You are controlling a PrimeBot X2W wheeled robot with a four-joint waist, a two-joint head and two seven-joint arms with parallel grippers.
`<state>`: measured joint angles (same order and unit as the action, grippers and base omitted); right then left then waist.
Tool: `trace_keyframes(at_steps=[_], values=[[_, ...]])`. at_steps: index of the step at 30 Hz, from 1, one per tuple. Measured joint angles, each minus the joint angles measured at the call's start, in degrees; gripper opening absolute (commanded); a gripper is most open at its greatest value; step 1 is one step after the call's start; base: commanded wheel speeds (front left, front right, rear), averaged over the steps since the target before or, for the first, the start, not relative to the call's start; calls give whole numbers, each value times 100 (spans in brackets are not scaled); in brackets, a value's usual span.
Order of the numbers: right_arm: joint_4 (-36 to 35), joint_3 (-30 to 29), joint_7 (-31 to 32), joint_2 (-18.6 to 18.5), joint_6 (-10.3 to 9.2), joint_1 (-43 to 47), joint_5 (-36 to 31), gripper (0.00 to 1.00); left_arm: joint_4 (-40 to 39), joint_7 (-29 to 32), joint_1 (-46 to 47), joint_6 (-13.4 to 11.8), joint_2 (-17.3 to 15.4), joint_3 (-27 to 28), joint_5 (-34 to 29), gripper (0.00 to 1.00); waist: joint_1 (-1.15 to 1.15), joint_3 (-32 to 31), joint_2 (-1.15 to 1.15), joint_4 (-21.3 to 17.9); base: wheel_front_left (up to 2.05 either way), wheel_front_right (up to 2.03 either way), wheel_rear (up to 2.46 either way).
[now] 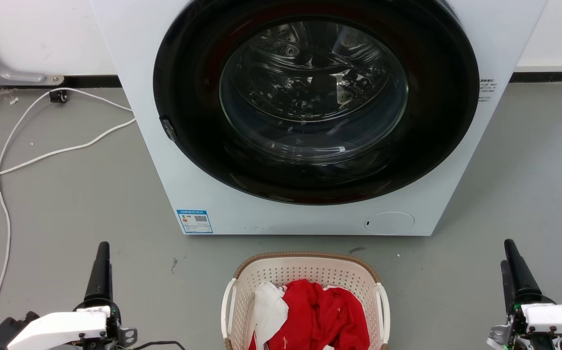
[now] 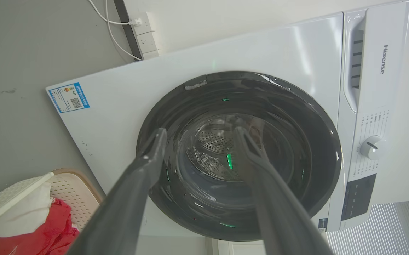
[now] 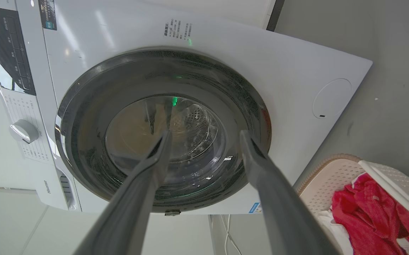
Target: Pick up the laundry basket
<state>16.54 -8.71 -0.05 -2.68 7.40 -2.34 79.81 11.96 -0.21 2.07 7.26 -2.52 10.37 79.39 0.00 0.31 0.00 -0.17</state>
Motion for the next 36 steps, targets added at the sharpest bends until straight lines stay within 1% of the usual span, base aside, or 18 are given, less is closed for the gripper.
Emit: trace_keyframes(at_steps=[4, 9, 13, 15, 18, 21, 24, 27, 31, 34, 36], values=[[-99, -55, -89, 1, 0, -6, -460, 100, -80, -86, -2, -77, -1, 111, -276, 100, 0, 6, 0, -5, 0, 0, 0], [-350, -178, -197, 1, 0, -22, -1293, 100, -376, -194, -10, -102, -1, 167, -779, 100, 0, 27, 0, -8, 0, 0, 0], [-660, -192, -275, 0, 0, -37, -1870, 100, -659, -272, -15, -286, -3, 169, -1247, 100, 0, 48, 0, -8, 0, 0, 0], [-859, -183, -316, 0, 0, -38, -2196, 100, -769, -310, -52, -427, -2, 108, -1516, 100, 0, 56, 0, -9, 0, 0, 0], [-1103, -129, -374, 0, 0, -37, -2633, 100, -903, -360, -73, -580, -2, 20, -1730, 100, 0, 65, 0, -9, 0, 0, 0], [-1257, -26, -433, 0, 0, -27, -3041, 100, -1043, -417, -111, -556, -4, -102, -1981, 100, 0, 67, 0, -10, 0, 0, 0], [-1389, 75, -486, 0, 0, -7, -3455, 100, -1089, -472, -205, -424, -2, -229, -2147, 100, 0, 68, 0, -10, 0, 0, 0], [-1491, 109, -533, 0, 0, 15, -3808, 100, -1192, -528, -230, -327, -7, -319, -2597, 100, 0, 70, 0, -11, 0, 0, 0], [-1540, 159, -606, 0, 0, 46, -4194, 100, -1349, -602, -292, -274, -7, -538, -3229, 100, 0, 76, 0, -17, 0, 0, 0], [-1558, 177, -654, -1, 0, 91, -4542, 100, -1456, -653, -298, -281, -9, -702, -3740, 100, 0, 87, 0, -22, 0, 0, 0], [-1562, 193, -694, -1, 0, 118, -4769, 100, -1517, -681, -308, -345, -9, -825, -4069, 100, 0, 92, 0, -27, 0, 0, 0]])
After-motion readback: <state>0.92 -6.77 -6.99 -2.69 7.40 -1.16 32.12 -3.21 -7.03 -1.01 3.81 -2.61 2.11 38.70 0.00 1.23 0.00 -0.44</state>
